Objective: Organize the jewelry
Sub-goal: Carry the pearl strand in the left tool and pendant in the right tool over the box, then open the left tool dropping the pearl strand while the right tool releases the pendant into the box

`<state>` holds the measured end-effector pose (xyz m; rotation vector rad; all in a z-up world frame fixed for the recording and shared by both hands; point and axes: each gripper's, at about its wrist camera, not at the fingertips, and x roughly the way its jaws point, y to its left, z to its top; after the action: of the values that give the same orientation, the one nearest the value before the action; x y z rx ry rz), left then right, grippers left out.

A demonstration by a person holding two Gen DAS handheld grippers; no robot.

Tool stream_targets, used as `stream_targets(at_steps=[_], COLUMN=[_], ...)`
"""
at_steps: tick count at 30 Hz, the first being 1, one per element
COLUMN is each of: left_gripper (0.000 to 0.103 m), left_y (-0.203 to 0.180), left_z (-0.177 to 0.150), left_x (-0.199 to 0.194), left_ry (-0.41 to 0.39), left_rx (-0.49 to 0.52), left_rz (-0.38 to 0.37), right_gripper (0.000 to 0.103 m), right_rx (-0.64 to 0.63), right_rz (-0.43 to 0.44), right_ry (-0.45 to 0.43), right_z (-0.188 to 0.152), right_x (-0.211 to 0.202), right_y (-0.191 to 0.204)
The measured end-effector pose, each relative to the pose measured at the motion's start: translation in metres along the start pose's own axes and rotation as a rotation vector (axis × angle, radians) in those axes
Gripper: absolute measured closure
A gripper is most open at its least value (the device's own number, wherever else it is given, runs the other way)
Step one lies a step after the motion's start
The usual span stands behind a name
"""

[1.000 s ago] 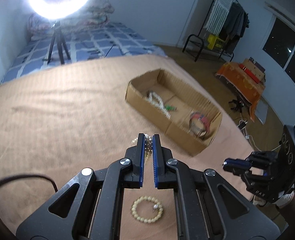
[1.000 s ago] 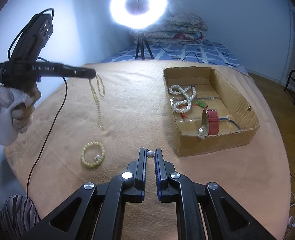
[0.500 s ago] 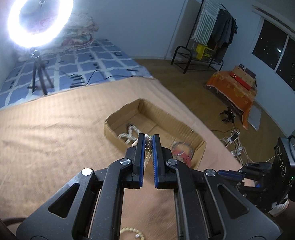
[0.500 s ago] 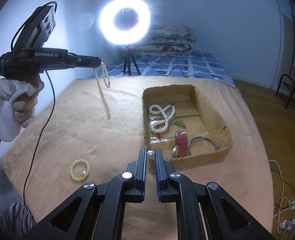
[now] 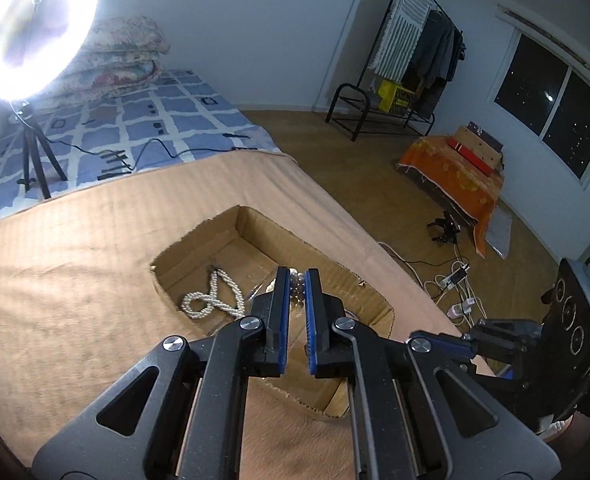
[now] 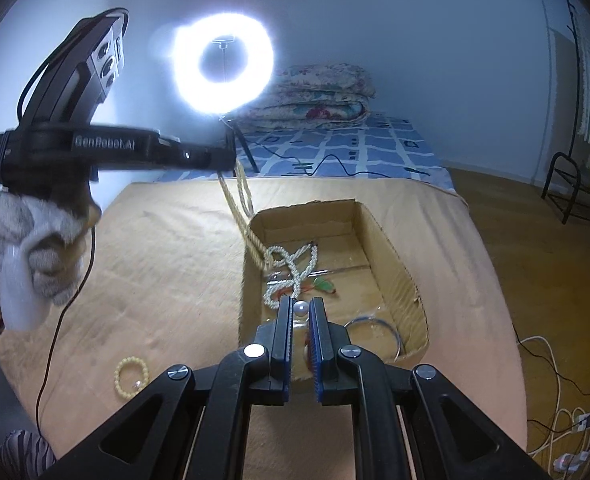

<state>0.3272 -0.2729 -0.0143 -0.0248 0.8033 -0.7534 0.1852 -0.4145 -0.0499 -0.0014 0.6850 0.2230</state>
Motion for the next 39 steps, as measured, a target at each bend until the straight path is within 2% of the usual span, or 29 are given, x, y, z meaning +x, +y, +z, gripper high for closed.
stream_targets(at_steps=[17,29,39], left_gripper=[0.098,0.098,0.098], left_y=[0.002,-0.01,-0.012], left_z=[-0.025,-0.051,-0.063], left_x=[0.045,0.063,0.073], left_ry=[0.081,0.148,0.184], left_rx=[-0.015,0.031,0.046], left_rz=[-0.014,-0.018,-0.016], right_gripper=[0.097,0.097,0.097], right_rx=[0.04,0.049,0.028], right_rz=[-0.049,-0.06,-0.068], right_ry=[0.059,0.144,0.187], right_z=[0.022,0.024,0.025], right_x=[0.063,0.105,0.125], right_y=[-0.04,-0.051,-0.051])
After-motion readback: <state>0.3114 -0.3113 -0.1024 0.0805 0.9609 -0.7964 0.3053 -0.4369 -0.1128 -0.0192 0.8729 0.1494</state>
